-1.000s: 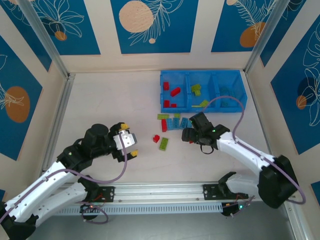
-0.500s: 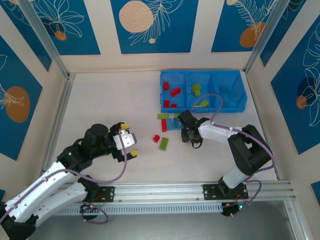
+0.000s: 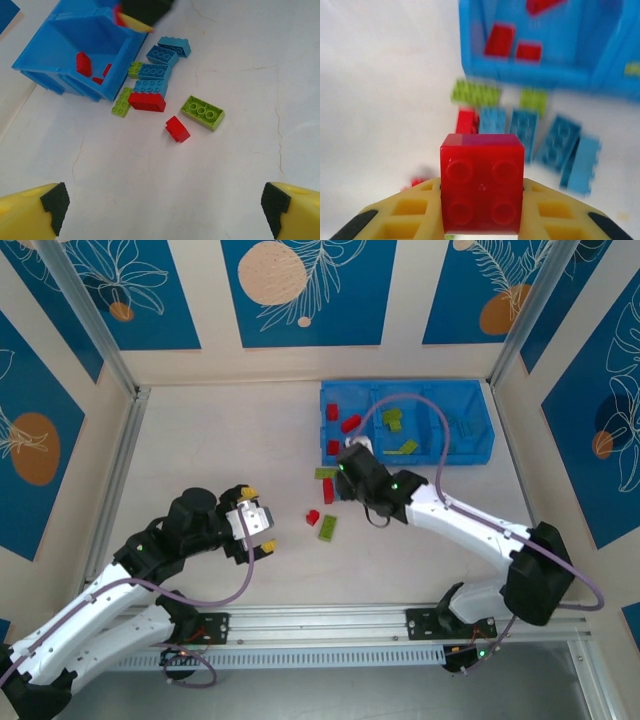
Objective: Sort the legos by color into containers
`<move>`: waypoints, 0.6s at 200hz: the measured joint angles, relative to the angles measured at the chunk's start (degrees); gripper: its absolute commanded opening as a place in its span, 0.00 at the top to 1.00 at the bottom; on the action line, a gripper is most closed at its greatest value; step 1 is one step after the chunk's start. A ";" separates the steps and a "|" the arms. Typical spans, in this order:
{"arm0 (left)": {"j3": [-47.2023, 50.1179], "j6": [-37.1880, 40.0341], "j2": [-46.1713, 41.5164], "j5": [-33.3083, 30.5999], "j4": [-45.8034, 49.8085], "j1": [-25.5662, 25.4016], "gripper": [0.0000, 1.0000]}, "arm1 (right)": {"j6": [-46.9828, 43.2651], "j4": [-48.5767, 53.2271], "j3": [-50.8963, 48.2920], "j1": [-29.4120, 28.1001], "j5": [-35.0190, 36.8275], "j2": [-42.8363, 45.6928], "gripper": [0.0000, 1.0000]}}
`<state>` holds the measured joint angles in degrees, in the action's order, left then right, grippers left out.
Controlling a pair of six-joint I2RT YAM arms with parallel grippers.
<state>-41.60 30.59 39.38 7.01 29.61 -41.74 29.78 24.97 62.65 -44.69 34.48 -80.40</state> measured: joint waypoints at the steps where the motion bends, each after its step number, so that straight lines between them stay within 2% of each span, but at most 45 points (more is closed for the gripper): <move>1: 0.00 0.00 0.00 0.00 0.00 0.00 0.00 | -0.17 -0.20 0.63 0.22 0.07 -0.46 0.75; 31: 0.00 0.02 -1.09 -0.26 0.00 0.00 0.00 | -4.44 -2.29 16.20 6.73 -1.14 -16.41 0.75; 43: 0.00 0.02 -1.53 -0.59 -0.02 0.00 0.00 | -5.42 -2.32 21.73 9.66 -2.25 -22.77 0.72; 54: 0.00 0.02 -1.86 -0.83 0.00 0.00 0.00 | -6.14 -1.22 26.43 12.11 -3.48 -28.02 0.66; 67: 0.00 0.02 -2.10 -1.05 -0.02 0.00 0.00 | -7.02 0.94 32.33 14.38 -5.01 -33.73 0.52; 77: 0.00 0.02 -2.12 -1.03 -0.02 0.00 0.00 | -7.43 3.26 36.85 15.78 -6.19 -37.20 0.46; 99: 0.00 0.02 -2.10 -1.03 -0.02 0.00 0.00 | -8.66 6.93 41.40 16.68 -6.97 -39.39 0.41; 120: 0.00 0.02 -2.10 -1.01 -0.02 0.00 0.00 | -8.81 8.66 39.95 15.87 -7.61 -35.65 0.41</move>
<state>-41.60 30.61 37.28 6.00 29.58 -41.74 20.97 33.63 102.61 -28.82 26.87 -116.05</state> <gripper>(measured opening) 0.998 0.591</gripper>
